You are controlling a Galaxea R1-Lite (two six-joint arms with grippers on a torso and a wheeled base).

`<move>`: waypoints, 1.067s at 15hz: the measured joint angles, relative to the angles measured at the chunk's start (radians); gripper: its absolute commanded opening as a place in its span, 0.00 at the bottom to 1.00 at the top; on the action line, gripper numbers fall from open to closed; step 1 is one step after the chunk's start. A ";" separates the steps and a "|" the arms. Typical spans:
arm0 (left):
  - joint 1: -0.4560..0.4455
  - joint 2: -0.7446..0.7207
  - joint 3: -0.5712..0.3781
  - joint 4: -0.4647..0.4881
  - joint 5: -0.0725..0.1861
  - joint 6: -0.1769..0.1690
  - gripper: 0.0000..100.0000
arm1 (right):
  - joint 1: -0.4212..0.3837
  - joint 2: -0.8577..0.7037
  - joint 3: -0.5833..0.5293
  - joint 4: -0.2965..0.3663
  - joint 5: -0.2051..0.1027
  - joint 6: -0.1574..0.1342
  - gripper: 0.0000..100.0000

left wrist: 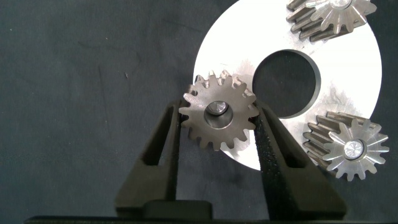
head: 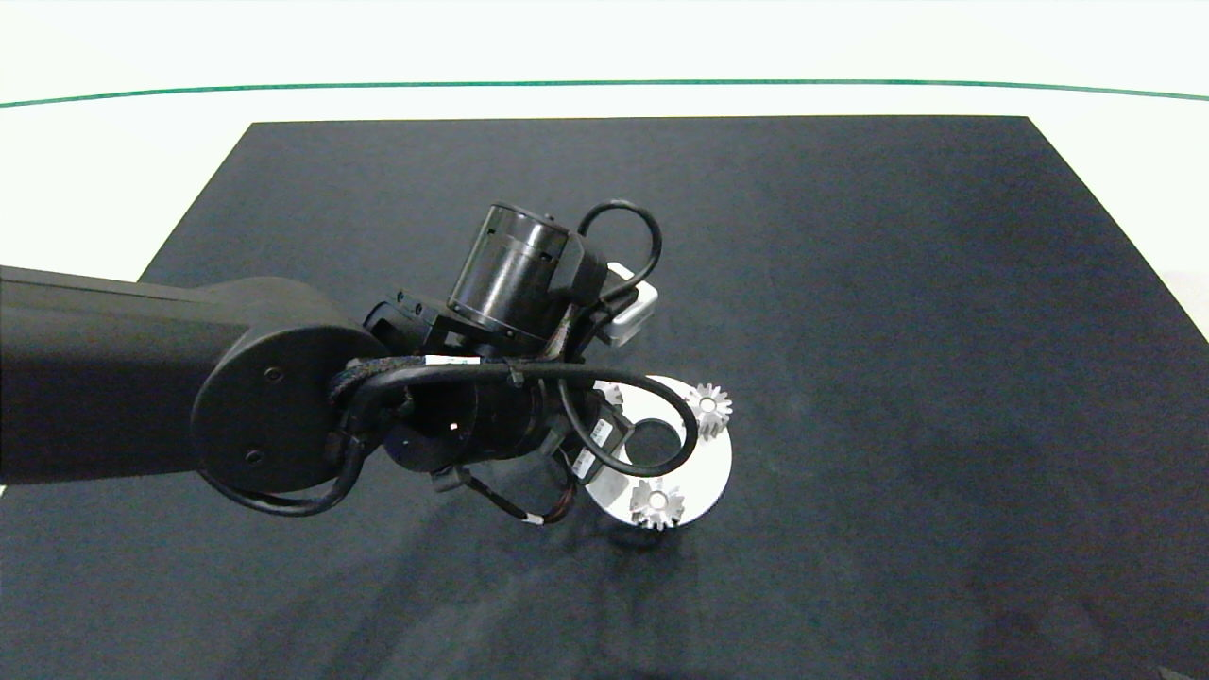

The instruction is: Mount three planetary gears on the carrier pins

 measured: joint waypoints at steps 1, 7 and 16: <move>0.000 0.000 0.000 -0.001 0.000 0.000 1.00 | 0.000 0.000 0.000 0.000 0.000 0.000 1.00; 0.002 -0.008 0.007 0.003 0.000 0.000 1.00 | 0.000 0.000 0.000 0.000 0.000 0.000 1.00; 0.195 -0.409 0.322 0.078 -0.001 0.005 1.00 | -0.004 -0.001 -0.009 -0.005 -0.003 0.002 1.00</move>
